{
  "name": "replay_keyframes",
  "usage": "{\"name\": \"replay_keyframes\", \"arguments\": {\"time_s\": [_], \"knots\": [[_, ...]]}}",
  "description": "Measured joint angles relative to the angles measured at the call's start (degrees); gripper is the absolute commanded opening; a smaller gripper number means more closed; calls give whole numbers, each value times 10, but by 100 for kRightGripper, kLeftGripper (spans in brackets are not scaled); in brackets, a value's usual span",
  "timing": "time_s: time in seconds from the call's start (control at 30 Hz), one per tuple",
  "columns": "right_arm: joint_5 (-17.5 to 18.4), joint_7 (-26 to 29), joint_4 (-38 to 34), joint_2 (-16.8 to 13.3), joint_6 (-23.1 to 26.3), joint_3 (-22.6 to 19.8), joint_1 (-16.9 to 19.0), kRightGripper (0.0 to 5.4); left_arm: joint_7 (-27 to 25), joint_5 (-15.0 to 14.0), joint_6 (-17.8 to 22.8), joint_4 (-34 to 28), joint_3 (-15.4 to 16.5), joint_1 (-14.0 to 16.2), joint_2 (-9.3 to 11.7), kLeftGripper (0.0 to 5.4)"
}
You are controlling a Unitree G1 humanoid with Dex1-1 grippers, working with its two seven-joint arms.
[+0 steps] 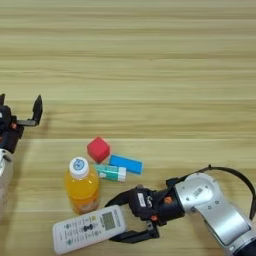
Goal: Move the objects on the table
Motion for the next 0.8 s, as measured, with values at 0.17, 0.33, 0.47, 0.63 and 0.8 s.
{"name": "replay_keyframes", "arguments": {"time_s": [0.17, 0.33, 0.47, 0.63, 0.8], "knots": [[10, 4, -9, -6, 6, -5, 4, 299, 0, 0, 0, 0, 0, 0, 0, 540], [20, 11, -17, -28, 6, -21, 17, 299, 0, 0, 0, 0, 0, 0, 0, 540], [21, 16, -16, -47, 4, -33, 31, 299, 0, 0, 0, -1, 0, 0, 0, 540], [21, 22, -3, -73, -8, -59, 57, 299, -1, 0, 0, -1, 0, 0, 0, 540], [21, 22, 12, -85, -23, -82, 73, 299, -2, 0, 0, -1, 1, 0, 1, 540]]}}
